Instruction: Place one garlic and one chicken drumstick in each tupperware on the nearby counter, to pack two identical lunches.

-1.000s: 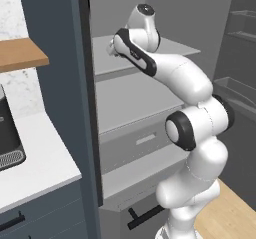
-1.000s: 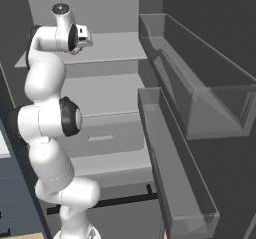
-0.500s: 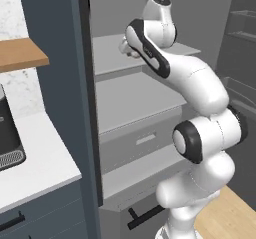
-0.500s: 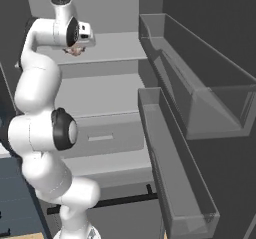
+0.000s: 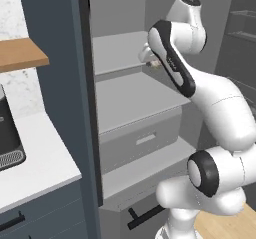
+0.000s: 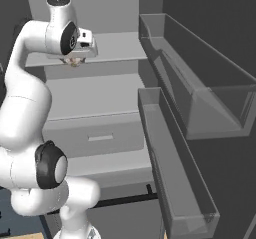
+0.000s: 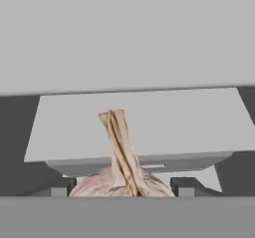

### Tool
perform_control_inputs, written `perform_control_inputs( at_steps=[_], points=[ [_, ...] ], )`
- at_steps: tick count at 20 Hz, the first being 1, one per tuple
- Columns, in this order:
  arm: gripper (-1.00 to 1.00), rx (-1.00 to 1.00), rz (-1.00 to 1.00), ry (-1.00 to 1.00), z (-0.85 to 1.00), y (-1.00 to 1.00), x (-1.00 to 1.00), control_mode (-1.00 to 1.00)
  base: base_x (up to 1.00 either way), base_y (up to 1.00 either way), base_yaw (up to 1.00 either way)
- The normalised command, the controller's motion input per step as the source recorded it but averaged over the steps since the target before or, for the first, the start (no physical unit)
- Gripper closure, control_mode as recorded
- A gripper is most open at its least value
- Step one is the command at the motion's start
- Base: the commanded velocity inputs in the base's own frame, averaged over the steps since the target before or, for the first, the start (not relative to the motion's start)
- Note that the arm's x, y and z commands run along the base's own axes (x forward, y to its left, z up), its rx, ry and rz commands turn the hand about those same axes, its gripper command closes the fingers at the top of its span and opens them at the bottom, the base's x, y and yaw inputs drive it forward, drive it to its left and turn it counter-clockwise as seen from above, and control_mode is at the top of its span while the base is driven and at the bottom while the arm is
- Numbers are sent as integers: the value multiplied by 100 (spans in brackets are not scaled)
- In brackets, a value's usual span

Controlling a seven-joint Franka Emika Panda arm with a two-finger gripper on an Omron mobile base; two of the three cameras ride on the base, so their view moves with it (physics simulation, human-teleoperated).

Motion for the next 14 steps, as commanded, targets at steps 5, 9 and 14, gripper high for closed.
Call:
perform_control_inputs(
  at_steps=[5, 9, 14],
  points=[
    [100, 0, -2, 18, -78, -21, -100, -100, 0, 0, 0],
    [100, 6, -8, 21, -93, -5, -100, -100, 0, 0, 0],
    [100, 15, -10, 5, -69, -20, -100, -100, 0, 0, 0]
  ],
)
